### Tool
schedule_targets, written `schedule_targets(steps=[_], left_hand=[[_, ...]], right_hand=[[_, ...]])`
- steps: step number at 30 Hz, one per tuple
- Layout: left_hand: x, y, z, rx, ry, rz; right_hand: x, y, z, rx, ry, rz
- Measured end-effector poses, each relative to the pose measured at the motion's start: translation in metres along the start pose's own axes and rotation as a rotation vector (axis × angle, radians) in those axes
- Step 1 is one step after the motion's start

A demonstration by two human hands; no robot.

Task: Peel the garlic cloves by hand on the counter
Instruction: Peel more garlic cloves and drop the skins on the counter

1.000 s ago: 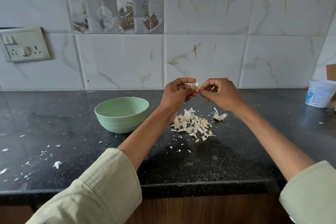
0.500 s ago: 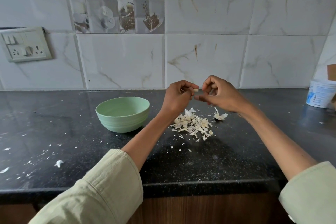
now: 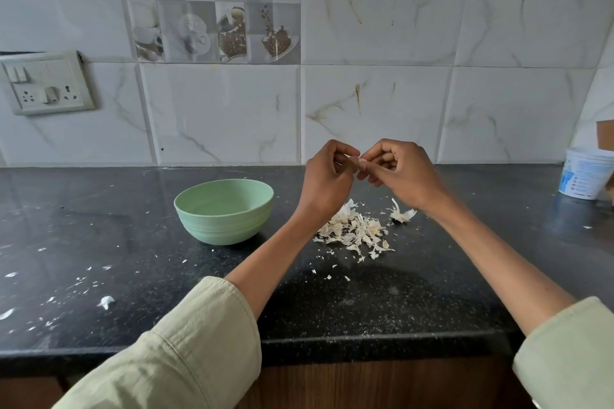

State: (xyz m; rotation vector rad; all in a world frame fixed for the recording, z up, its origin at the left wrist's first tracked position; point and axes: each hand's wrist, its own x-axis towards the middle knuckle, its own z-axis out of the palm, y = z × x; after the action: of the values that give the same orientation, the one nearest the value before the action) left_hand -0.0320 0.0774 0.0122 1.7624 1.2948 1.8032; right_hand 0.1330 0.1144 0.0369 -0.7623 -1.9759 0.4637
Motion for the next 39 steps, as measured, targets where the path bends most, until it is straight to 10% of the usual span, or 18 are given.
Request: schedule_targets(steps=[39], left_hand=[[0.002, 0.006, -0.001, -0.011, -0.121, 0.055]], right_hand=[[0.002, -0.001, -0.006, 0.366, -0.085, 0.135]])
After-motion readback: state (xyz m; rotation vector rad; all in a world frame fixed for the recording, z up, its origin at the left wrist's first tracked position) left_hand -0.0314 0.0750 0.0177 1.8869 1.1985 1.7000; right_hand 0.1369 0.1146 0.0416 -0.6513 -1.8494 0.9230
